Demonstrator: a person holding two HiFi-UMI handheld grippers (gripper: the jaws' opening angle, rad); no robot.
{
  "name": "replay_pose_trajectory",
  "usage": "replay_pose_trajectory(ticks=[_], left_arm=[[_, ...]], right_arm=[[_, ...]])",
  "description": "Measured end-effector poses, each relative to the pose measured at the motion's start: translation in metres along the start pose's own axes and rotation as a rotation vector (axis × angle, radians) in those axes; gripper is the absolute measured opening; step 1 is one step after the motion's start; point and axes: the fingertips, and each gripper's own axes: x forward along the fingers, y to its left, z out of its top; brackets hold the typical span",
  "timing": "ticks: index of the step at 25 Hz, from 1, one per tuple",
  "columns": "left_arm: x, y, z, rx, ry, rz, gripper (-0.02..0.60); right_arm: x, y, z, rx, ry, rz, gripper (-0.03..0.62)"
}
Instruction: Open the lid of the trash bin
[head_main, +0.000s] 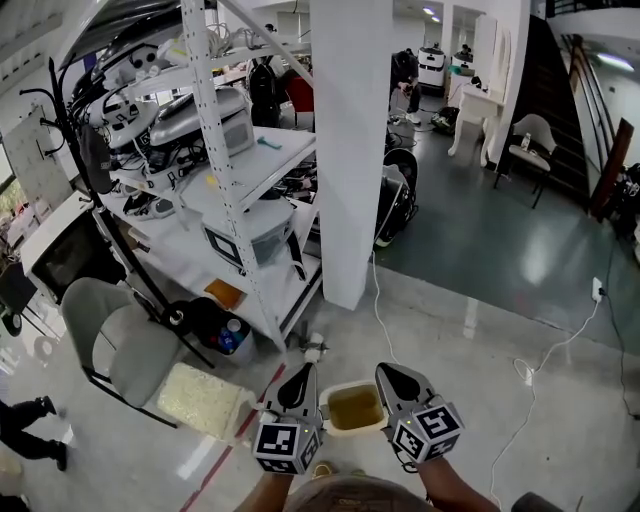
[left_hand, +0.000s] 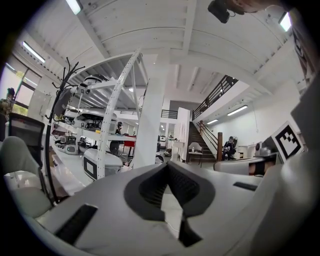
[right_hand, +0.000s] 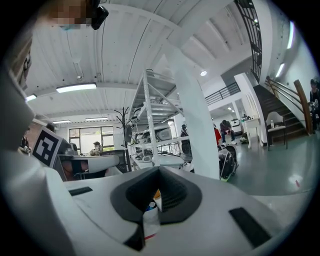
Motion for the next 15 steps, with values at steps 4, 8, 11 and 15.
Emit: replay_pose_trajectory(ticks=[4, 8, 11, 15], left_arm=[[0.0007, -0.0021, -0.0020, 0.000, 0.007, -0.007, 0.006], [0.0008, -0.0021, -0.0038, -0.001, 0.012, -0.008, 0.006], [0.0015, -0.0015, -0.0050, -0.003, 0.016, -0.008, 0.006], [0.0038, -0.0015, -0.0061, -0.004, 0.022, -0.010, 0.006]], right_arm=[[0.0005, 0.0007, -0.0018, 0.000, 0.004, 0.004, 0.018], [0.0009, 0.0006, -0.0038, 0.009, 0.004, 0.008, 0.018], [0.0024, 0.0006, -0.0048, 0.010, 0.007, 0.011, 0.018], [0.0042, -0.0004, -0.0045, 0.011, 0.012, 0.011, 0.018]])
